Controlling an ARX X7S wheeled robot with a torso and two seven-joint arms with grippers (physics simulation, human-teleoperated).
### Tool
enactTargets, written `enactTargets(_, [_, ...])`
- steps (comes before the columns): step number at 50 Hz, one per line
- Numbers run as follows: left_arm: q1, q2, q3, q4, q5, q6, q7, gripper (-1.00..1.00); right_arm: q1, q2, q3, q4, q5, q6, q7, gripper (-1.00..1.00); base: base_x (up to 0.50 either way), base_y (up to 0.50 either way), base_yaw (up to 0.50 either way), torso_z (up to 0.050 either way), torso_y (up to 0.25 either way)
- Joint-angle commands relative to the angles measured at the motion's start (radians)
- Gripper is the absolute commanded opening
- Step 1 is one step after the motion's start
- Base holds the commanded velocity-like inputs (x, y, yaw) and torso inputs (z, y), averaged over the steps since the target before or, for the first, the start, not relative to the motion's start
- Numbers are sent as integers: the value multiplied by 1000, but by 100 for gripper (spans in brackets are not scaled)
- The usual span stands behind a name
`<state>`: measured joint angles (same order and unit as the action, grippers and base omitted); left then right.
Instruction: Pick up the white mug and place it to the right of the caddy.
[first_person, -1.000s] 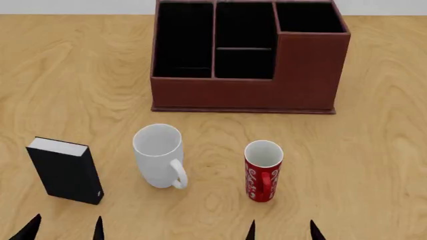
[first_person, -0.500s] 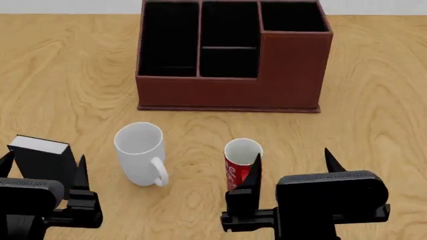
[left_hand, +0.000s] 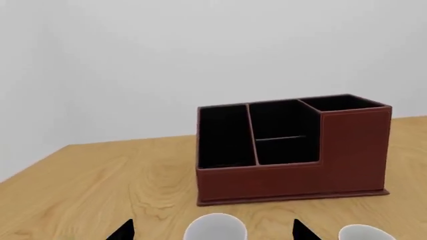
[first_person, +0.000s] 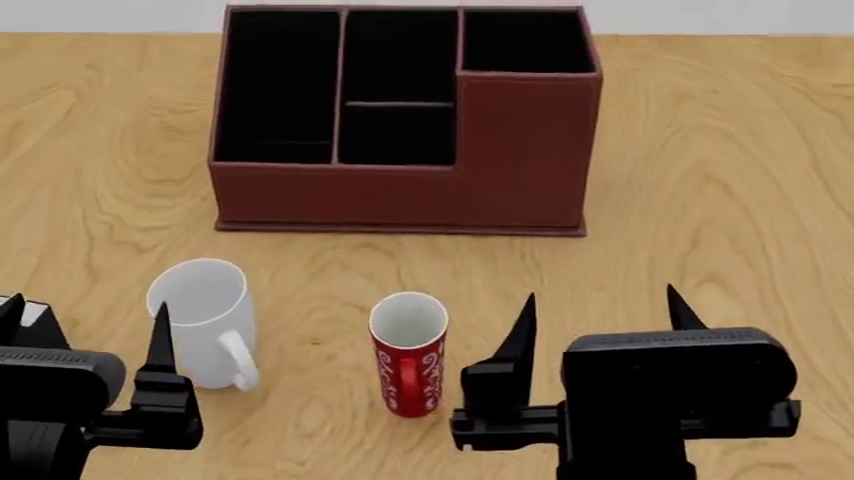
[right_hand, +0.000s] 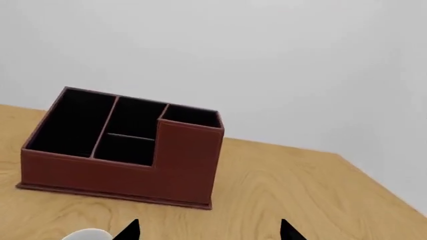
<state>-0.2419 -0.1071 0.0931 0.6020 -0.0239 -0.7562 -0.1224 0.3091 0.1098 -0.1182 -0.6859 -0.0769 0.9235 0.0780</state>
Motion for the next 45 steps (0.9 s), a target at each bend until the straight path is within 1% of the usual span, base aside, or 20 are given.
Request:
enactTargets(1, [1, -7, -4, -7, -19, 3, -10, 100, 1, 4, 2, -22, 3, 28, 21, 100, 500, -39, 0, 0, 0])
enactTargets(38, [-4, -34, -4, 28, -49, -11, -52, 100, 3, 25, -26, -56, 29, 82, 42, 100, 500, -24, 0, 0, 1])
enactTargets(45, [3, -45, 2, 28, -47, -3, -58, 100, -13, 26, -24, -59, 37, 76, 46, 100, -10, 0, 0, 0, 2])
